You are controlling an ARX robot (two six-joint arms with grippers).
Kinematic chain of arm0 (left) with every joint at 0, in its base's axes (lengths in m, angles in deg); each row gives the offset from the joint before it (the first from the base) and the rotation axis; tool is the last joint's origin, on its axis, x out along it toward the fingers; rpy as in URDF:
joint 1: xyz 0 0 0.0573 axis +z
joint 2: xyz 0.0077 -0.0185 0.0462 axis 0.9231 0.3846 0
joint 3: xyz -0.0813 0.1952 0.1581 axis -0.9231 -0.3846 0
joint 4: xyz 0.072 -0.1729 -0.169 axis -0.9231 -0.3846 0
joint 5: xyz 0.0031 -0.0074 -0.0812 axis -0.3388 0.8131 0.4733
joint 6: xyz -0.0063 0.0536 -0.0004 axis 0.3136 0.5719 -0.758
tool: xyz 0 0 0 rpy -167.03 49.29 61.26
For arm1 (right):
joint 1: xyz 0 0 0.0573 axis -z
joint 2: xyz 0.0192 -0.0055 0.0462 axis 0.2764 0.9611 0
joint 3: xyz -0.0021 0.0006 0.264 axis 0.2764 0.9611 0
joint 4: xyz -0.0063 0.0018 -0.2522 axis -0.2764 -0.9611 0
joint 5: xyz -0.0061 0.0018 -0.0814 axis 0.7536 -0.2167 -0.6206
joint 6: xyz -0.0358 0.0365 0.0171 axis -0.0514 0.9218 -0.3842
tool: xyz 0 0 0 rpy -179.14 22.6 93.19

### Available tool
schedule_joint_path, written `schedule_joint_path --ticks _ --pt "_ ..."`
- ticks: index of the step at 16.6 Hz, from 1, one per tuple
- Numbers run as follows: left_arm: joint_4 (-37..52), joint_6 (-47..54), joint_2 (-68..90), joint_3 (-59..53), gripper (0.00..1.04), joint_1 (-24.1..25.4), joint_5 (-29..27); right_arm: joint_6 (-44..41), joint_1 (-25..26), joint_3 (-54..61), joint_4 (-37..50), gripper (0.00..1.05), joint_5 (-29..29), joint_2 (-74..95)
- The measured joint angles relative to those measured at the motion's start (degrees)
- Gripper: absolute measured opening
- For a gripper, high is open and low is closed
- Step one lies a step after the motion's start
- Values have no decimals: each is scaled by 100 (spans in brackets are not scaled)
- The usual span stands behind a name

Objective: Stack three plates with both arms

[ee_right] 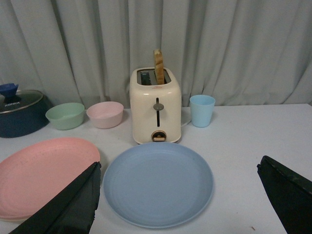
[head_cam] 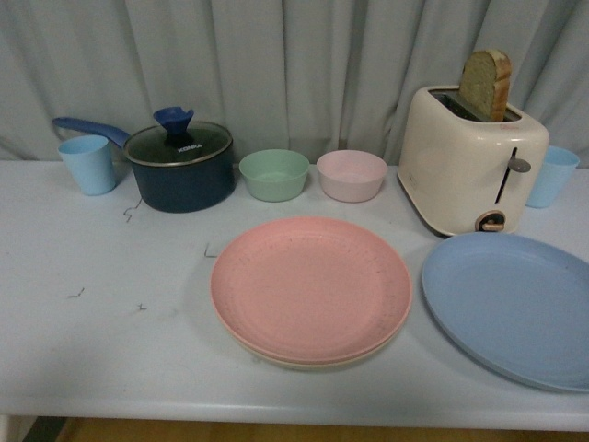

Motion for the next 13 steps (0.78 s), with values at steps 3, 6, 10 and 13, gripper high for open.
schedule_joint_path --ticks 3,6,10,13 --pt "-479 0 -492 0 2 0 0 0 0 0 0 98 0 0" --pt "-804 0 -824 0 2 0 0 0 0 0 0 98 0 0" --pt "-2061 0 -1812 4 2 0 7 0 0 0 -2 98 0 0" --pt "-2026 2 -1947 2 2 0 -9 0 0 0 2 98 0 0"
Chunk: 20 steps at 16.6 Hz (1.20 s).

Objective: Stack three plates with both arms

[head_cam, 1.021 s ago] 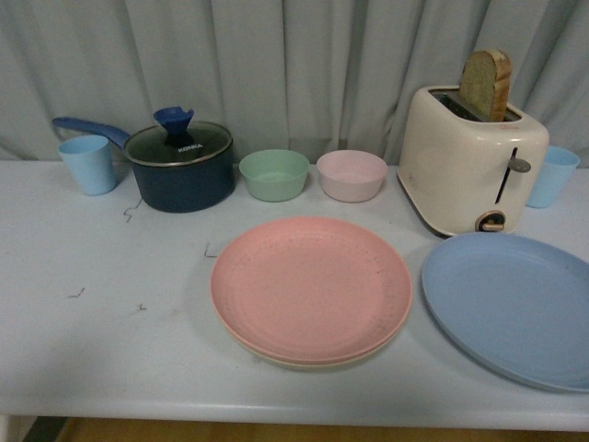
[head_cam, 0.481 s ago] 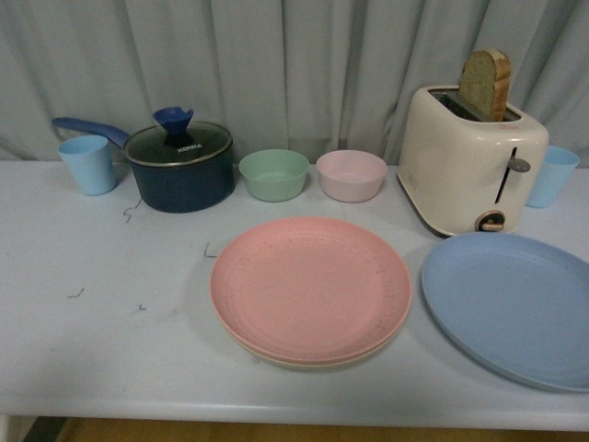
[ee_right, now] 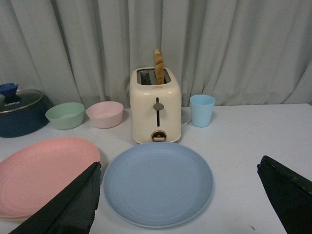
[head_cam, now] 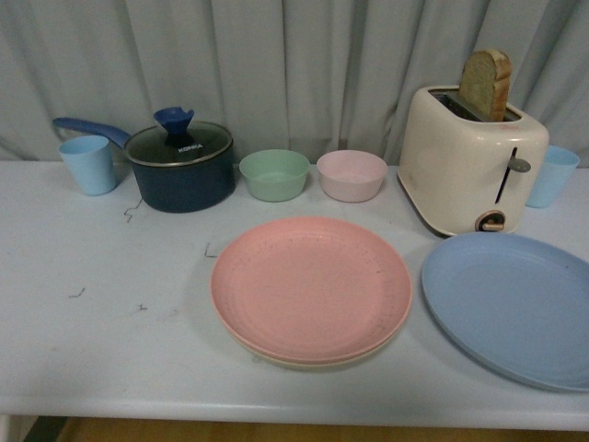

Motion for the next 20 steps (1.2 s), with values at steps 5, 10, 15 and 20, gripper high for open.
schedule_joint_path --ticks 5,10,15,20 --pt "24 -2 -2 0 41 0 -2 168 -39 -592 -1182 98 -446 1099" --pt "28 2 -2 0 100 0 11 -649 1480 -2175 1115 98 293 5941" --pt "28 4 -2 0 98 0 9 -1003 1838 -3989 1137 98 789 9226" --pt "28 4 -2 0 98 0 11 -697 1742 -5322 1025 98 898 11147"
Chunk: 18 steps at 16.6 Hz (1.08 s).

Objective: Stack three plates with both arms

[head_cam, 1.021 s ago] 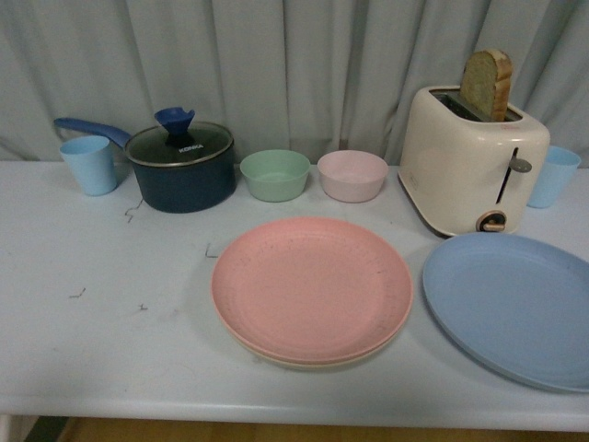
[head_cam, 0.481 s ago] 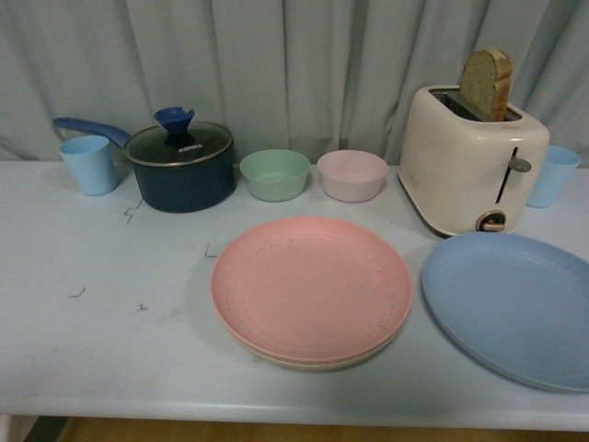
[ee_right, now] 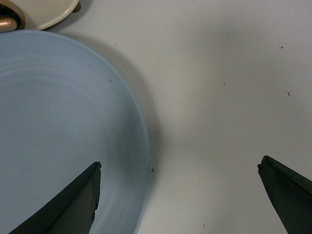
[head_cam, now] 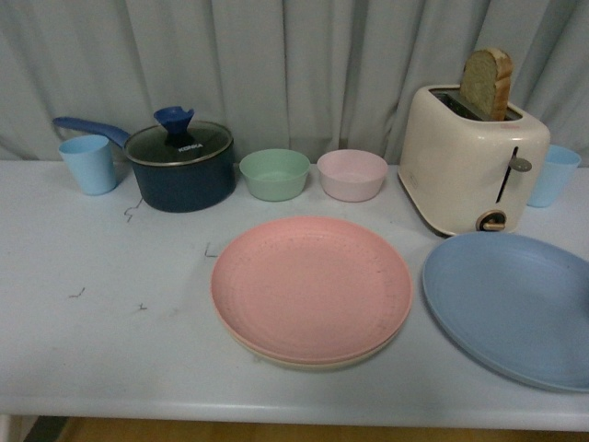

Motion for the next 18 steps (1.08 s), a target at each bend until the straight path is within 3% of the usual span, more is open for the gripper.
schedule_joint_path --ticks 6,9,18 --pt "-2 0 0 0 98 0 0 415 -326 -649 4 98 -345 1038" --pt "0 0 0 0 98 0 -2 542 -358 -743 -2 78 -586 1246" --pt "0 0 0 0 98 0 0 719 -376 -595 227 14 -485 1169"
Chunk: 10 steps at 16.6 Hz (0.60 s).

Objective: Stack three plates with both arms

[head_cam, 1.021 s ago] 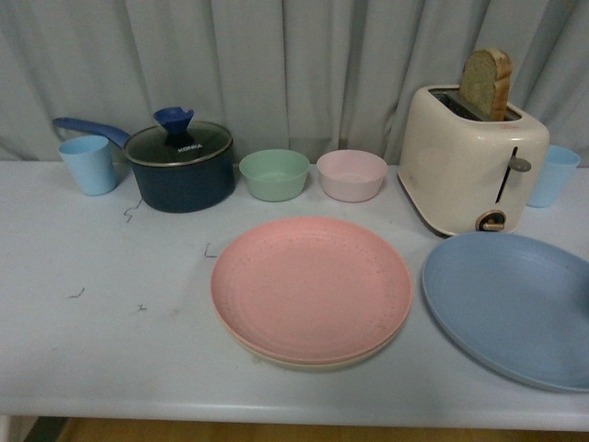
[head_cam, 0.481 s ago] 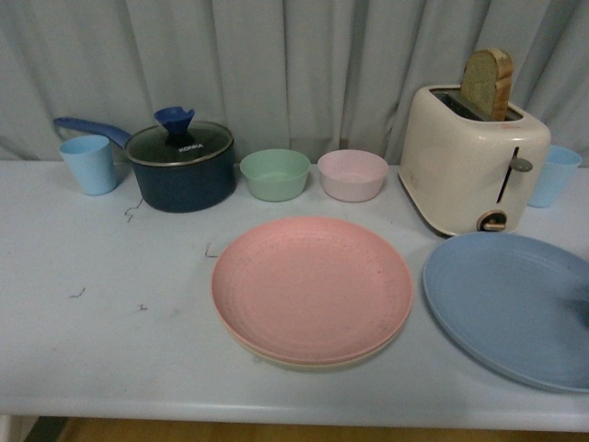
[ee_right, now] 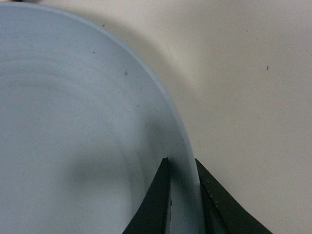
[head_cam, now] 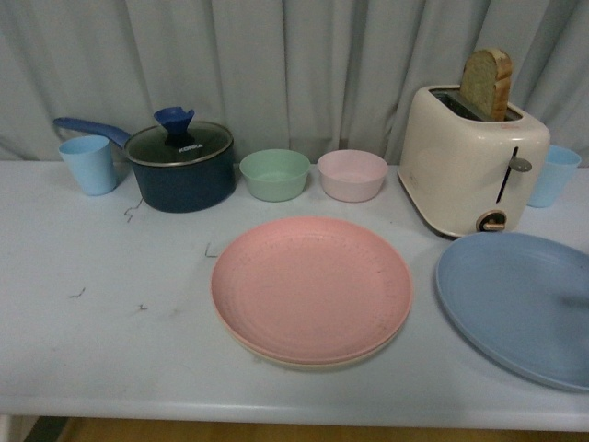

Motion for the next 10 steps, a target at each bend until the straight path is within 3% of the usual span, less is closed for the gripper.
schedule_joint_path --ticks 3,5,7,10 --pt "0 0 0 0 98 0 0 236 149 525 166 3 348 -476" --pt "0 0 0 0 98 0 0 402 599 1676 15 3 780 -1952" --pt "-2 0 0 0 98 0 0 326 310 1982 -120 3 1067 -2813" --pt "0 0 0 0 98 0 0 782 -695 1869 63 3 1296 -3521"
